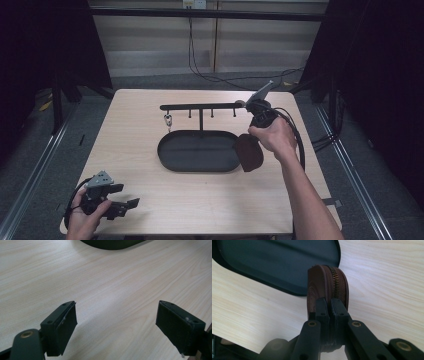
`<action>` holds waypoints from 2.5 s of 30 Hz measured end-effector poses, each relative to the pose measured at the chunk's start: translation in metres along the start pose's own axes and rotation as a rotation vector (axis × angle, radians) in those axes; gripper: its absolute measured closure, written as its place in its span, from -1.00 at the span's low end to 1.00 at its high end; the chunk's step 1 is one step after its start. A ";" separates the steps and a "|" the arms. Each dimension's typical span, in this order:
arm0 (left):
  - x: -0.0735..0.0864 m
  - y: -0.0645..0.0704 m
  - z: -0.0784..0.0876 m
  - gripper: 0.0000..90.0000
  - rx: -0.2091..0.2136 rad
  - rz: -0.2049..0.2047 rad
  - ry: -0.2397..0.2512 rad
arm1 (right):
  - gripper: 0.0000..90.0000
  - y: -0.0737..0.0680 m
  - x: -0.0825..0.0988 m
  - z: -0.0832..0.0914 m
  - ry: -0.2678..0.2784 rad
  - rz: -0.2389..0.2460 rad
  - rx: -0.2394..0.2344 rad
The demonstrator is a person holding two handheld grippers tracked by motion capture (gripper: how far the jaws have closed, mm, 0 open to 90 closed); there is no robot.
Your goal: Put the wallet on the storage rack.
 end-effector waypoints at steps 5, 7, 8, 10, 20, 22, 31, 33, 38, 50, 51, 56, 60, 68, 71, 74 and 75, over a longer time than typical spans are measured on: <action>0.000 -0.001 0.000 -0.63 0.000 0.001 0.001 | 0.91 0.000 -0.007 -0.002 0.020 -0.015 -0.018; 0.001 -0.001 0.000 -0.63 -0.003 0.003 0.000 | 0.91 0.001 -0.010 -0.003 0.027 -0.025 -0.032; 0.001 -0.001 0.000 -0.63 0.000 0.000 -0.004 | 0.91 0.001 -0.011 -0.004 0.037 -0.027 -0.039; 0.001 -0.002 0.001 -0.63 -0.013 -0.009 -0.007 | 0.91 -0.001 -0.013 -0.006 0.044 -0.034 -0.060; 0.002 -0.001 0.001 -0.62 -0.010 0.004 -0.004 | 0.92 -0.012 -0.025 -0.010 0.129 -0.042 -0.222; 0.002 -0.001 0.002 -0.62 -0.012 -0.004 -0.001 | 0.92 -0.014 -0.026 -0.010 0.147 -0.063 -0.268; 0.002 -0.001 0.002 -0.62 -0.014 -0.006 0.000 | 0.92 -0.013 -0.031 -0.028 0.173 -0.111 -0.320; 0.001 0.000 0.002 -0.62 -0.011 -0.005 0.002 | 0.92 -0.013 -0.032 -0.034 0.180 -0.119 -0.331; 0.002 0.000 0.001 -0.62 -0.006 -0.006 -0.003 | 0.92 -0.013 -0.034 -0.043 0.208 -0.139 -0.385; 0.002 -0.001 0.002 -0.62 -0.012 -0.004 -0.002 | 0.92 -0.006 -0.035 -0.075 0.229 -0.214 -0.422; 0.001 -0.001 0.002 -0.62 -0.005 0.003 0.002 | 0.92 -0.006 -0.035 -0.075 0.229 -0.211 -0.423; 0.001 0.001 0.003 -0.62 -0.002 -0.004 0.001 | 0.90 -0.004 -0.035 -0.086 0.243 -0.220 -0.405; 0.001 0.000 0.003 -0.62 -0.002 0.005 0.006 | 0.89 -0.002 -0.036 -0.091 0.237 -0.224 -0.390; 0.001 -0.001 0.004 -0.62 -0.003 0.000 0.006 | 0.86 0.003 -0.036 -0.096 0.222 -0.232 -0.346; 0.001 -0.001 0.004 -0.62 -0.002 0.006 0.008 | 0.86 0.004 -0.037 -0.098 0.231 -0.225 -0.337; 0.001 -0.002 0.004 -0.62 -0.006 0.004 0.008 | 0.85 0.005 -0.037 -0.100 0.229 -0.222 -0.323; 0.001 -0.002 0.004 -0.62 -0.005 0.005 0.008 | 0.85 0.006 -0.037 -0.100 0.228 -0.220 -0.320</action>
Point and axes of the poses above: each handheld gripper's, and its own axes: z roughly backward along the jaws, x roughly out of its underside, y roughly to its right, the point moved 9 cm from there along -z, roughly forward along the jaws, and after that the axes turned 1 degree about -y, right-handed, at the moved point
